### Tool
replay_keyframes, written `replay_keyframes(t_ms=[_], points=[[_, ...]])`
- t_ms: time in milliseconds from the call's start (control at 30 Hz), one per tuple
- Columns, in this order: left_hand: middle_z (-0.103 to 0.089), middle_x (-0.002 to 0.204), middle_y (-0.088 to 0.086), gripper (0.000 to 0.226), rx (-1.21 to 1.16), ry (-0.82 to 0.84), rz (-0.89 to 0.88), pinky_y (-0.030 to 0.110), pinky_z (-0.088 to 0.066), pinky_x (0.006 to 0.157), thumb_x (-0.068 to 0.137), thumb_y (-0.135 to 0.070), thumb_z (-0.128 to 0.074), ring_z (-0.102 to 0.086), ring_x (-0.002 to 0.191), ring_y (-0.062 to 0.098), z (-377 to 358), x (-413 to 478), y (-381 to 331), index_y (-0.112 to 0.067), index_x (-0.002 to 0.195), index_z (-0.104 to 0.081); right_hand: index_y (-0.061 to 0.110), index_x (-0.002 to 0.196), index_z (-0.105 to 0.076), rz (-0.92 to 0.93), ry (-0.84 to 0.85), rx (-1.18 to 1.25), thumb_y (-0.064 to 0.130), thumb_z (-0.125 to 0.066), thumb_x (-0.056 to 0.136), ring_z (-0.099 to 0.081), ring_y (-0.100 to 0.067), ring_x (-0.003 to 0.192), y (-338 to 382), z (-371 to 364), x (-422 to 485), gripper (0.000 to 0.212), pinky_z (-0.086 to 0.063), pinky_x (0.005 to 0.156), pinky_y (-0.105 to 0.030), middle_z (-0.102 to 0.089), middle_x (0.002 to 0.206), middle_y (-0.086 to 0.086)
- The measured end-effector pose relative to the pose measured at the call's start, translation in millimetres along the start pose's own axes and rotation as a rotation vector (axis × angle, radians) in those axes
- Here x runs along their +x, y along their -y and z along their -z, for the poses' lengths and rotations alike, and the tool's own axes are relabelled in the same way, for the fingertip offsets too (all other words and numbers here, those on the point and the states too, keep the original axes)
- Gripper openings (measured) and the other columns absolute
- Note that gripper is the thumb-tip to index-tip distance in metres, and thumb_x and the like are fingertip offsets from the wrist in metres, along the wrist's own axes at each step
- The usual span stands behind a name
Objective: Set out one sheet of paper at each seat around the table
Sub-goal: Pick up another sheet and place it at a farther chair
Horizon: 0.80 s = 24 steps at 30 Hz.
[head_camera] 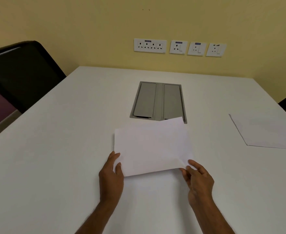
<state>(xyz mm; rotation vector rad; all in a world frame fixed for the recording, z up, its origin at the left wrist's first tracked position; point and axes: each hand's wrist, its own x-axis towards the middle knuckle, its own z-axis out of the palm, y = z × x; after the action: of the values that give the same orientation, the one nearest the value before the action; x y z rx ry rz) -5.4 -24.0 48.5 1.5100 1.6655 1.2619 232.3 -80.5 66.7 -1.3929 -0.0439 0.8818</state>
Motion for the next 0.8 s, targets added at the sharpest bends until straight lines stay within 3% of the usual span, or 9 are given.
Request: replay_keyframes(t_ms=[100, 233, 300, 400, 467, 533, 600, 700, 800], points=[[-0.063, 0.134, 0.003, 0.042, -0.082, -0.025, 0.027, -0.004, -0.032, 0.093, 0.091, 0.010, -0.056, -0.055, 0.127, 0.011, 22.2, -6.0, -16.9, -0.026, 0.111, -0.067, 0.009, 0.103, -0.075, 0.008, 0.011, -0.006, -0.010, -0.066, 0.089, -0.064, -0.018, 0.069, 1.8, -0.1, -19.8, 0.025, -0.060, 0.063, -0.020, -0.062, 0.085, -0.012], [-0.064, 0.133, -0.001, 0.057, -0.207, -0.090, 0.101, 0.013, -0.041, 0.102, 0.090, 0.012, -0.057, -0.057, 0.126, 0.007, 61.5, -18.9, -30.5, -0.043, 0.103, -0.063, 0.011, 0.110, -0.074, 0.032, 0.027, -0.028, -0.007, -0.070, 0.087, -0.060, -0.020, 0.075, 8.3, -4.4, -55.3, 0.030, -0.057, 0.073, -0.028, -0.059, 0.081, -0.011], [-0.068, 0.124, -0.006, 0.055, -0.261, -0.136, 0.156, 0.019, -0.044, 0.103, 0.090, 0.012, -0.058, -0.061, 0.120, 0.004, 85.6, -27.0, -39.0, -0.041, 0.102, -0.066, 0.015, 0.113, -0.074, 0.075, 0.047, -0.044, -0.006, -0.069, 0.087, -0.059, -0.021, 0.078, 12.7, -9.1, -78.2, 0.035, -0.055, 0.080, -0.029, -0.059, 0.083, -0.013], [-0.071, 0.115, -0.009, 0.039, -0.327, -0.184, 0.227, 0.004, -0.045, 0.089, 0.090, 0.010, -0.059, -0.064, 0.111, 0.002, 123.1, -38.9, -52.2, -0.023, 0.105, -0.073, 0.021, 0.120, -0.070, 0.111, 0.077, -0.049, -0.007, -0.067, 0.087, -0.057, -0.019, 0.076, 17.4, -16.0, -113.8, 0.043, -0.053, 0.083, -0.030, -0.054, 0.078, -0.013], [-0.072, 0.111, -0.010, 0.035, -0.378, -0.215, 0.265, 0.009, -0.048, 0.089, 0.089, 0.008, -0.060, -0.065, 0.110, 0.004, 148.0, -46.7, -58.3, -0.019, 0.107, -0.073, 0.018, 0.125, -0.068, 0.095, 0.102, -0.034, -0.008, -0.068, 0.087, -0.058, -0.021, 0.080, 18.7, -19.5, -135.3, 0.046, -0.054, 0.086, -0.034, -0.054, 0.079, -0.013], [-0.071, 0.106, -0.012, 0.035, -0.430, -0.240, 0.310, 0.018, -0.049, 0.092, 0.088, 0.008, -0.062, -0.066, 0.108, 0.005, 173.7, -53.6, -64.9, -0.019, 0.105, -0.074, 0.013, 0.125, -0.067, 0.058, 0.131, -0.024, -0.009, -0.068, 0.086, -0.062, -0.026, 0.088, 19.6, -23.9, -155.2, 0.045, -0.055, 0.091, -0.040, -0.060, 0.087, -0.015], [-0.072, 0.106, -0.010, 0.034, -0.472, -0.261, 0.356, 0.017, -0.050, 0.090, 0.088, 0.008, -0.063, -0.065, 0.106, 0.001, 200.3, -60.7, -69.1, -0.019, 0.106, -0.074, 0.009, 0.124, -0.065, 0.005, 0.170, -0.029, -0.011, -0.067, 0.086, -0.067, -0.032, 0.097, 18.1, -29.1, -174.0, 0.043, -0.055, 0.093, -0.044, -0.068, 0.103, -0.017], [-0.072, 0.109, -0.007, 0.035, -0.499, -0.284, 0.392, 0.009, -0.050, 0.079, 0.087, 0.009, -0.063, -0.065, 0.104, 0.001, 240.7, -71.6, -66.4, -0.018, 0.107, -0.073, 0.001, 0.120, -0.065, -0.066, 0.244, -0.048, -0.009, -0.067, 0.087, -0.067, -0.032, 0.098, 12.8, -39.4, -203.0, 0.034, -0.058, 0.077, -0.037, -0.067, 0.117, -0.019], [-0.072, 0.109, -0.006, 0.036, -0.502, -0.325, 0.413, 0.005, -0.050, 0.074, 0.087, 0.009, -0.063, -0.065, 0.104, 0.002, 280.2, -81.8, -57.8, -0.017, 0.108, -0.073, 0.005, 0.102, -0.068, -0.105, 0.295, -0.077, -0.005, -0.068, 0.089, -0.067, -0.029, 0.093, 2.5, -52.1, -234.1, 0.016, -0.062, 0.060, -0.026, -0.069, 0.106, -0.013]])
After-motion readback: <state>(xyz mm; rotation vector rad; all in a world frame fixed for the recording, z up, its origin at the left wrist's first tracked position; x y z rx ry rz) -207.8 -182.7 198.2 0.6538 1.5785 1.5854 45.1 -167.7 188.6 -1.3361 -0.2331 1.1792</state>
